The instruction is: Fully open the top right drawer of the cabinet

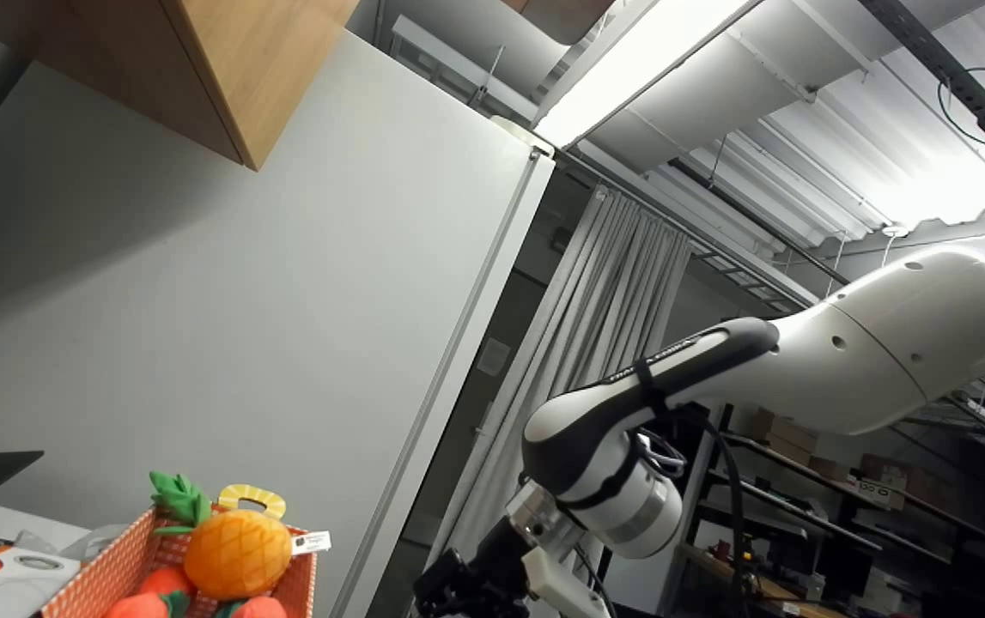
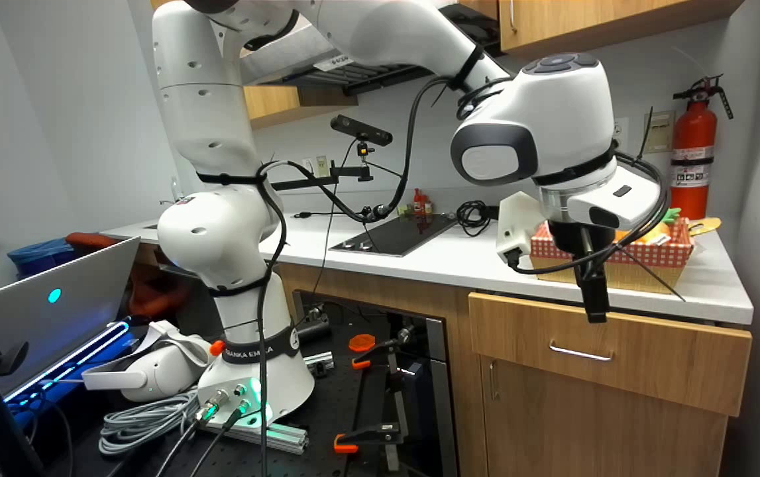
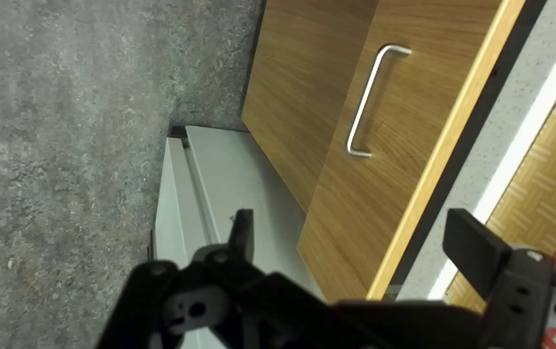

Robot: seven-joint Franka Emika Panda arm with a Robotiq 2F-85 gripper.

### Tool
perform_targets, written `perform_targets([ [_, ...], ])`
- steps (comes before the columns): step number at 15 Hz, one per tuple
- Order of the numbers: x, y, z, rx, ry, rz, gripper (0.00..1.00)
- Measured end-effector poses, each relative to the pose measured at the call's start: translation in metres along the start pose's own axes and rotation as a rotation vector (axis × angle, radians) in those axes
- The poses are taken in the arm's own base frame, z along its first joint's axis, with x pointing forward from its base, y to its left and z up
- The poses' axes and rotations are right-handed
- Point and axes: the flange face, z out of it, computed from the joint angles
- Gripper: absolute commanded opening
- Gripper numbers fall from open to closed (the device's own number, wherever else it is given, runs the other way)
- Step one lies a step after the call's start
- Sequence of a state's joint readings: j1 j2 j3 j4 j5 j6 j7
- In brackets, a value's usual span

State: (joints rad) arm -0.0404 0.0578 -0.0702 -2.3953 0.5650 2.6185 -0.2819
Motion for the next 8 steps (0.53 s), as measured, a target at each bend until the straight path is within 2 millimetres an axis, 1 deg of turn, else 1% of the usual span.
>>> perform_targets([
  [4,-0.001,-0.013,0.036,0.046,-0.043,0.011,1.00],
  [8,-0.005,-0.017,0.074,0.049,-0.102,0.013,1.00],
])
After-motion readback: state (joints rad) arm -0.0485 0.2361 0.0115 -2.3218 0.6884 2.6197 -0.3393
